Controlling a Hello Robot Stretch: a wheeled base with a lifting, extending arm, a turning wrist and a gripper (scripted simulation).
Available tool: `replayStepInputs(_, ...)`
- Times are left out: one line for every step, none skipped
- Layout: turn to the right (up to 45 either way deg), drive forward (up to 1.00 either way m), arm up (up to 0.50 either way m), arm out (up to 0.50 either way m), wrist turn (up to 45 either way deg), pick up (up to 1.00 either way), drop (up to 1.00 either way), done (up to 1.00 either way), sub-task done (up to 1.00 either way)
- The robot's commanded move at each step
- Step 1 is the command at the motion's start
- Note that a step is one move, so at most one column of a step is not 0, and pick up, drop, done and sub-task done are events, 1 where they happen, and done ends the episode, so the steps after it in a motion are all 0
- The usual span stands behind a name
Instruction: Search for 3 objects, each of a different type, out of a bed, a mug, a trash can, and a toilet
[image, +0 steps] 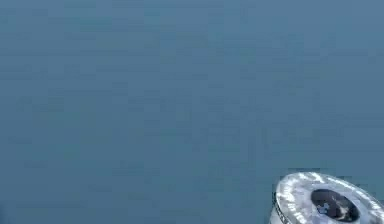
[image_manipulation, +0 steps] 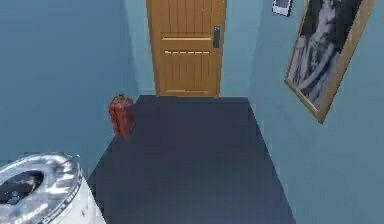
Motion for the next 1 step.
replayStepInputs(-45.0,0.00,0.00,0.00,0.0,0.00,0.00,0.00,0.00)
